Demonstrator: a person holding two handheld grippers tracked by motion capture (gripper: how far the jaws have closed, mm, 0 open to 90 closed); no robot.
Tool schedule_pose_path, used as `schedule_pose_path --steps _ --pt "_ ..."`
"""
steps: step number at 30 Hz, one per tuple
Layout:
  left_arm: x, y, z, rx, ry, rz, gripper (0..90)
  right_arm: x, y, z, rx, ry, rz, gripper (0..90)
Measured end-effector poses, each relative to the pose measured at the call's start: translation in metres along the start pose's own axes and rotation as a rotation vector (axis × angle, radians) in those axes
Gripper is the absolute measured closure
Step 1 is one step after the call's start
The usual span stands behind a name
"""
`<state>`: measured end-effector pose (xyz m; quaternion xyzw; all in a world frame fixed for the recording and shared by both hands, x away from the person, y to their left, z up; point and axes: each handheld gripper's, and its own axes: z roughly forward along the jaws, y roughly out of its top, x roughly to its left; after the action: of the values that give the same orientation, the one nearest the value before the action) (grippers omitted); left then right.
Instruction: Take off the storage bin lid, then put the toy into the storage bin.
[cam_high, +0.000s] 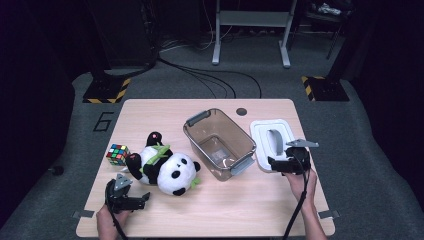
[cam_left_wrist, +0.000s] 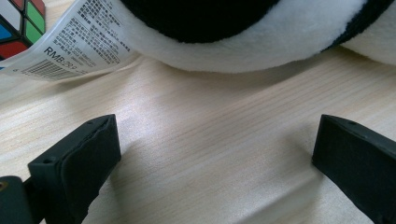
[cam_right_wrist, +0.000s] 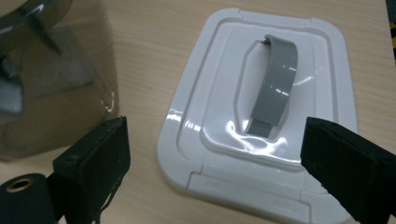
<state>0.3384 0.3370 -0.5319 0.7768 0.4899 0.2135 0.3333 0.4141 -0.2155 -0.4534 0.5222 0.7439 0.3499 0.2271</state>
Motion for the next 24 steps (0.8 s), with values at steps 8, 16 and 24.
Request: schedule_pose_path --steps 8,16,24 --pt "0.001 0.001 -0.001 0.013 -0.004 0.001 0.7 0.019 -0.028 -0.001 0.017 0.075 -0.025 0.0" --pt "0.001 0.0 -0.001 0.013 -0.006 -0.002 0.7 0.039 -0.061 0.013 0.052 0.126 -0.056 0.0" --pt "0.001 0.0 0.0 0.003 -0.005 -0.005 0.8 0.047 -0.077 0.025 0.077 0.147 -0.118 0.0"
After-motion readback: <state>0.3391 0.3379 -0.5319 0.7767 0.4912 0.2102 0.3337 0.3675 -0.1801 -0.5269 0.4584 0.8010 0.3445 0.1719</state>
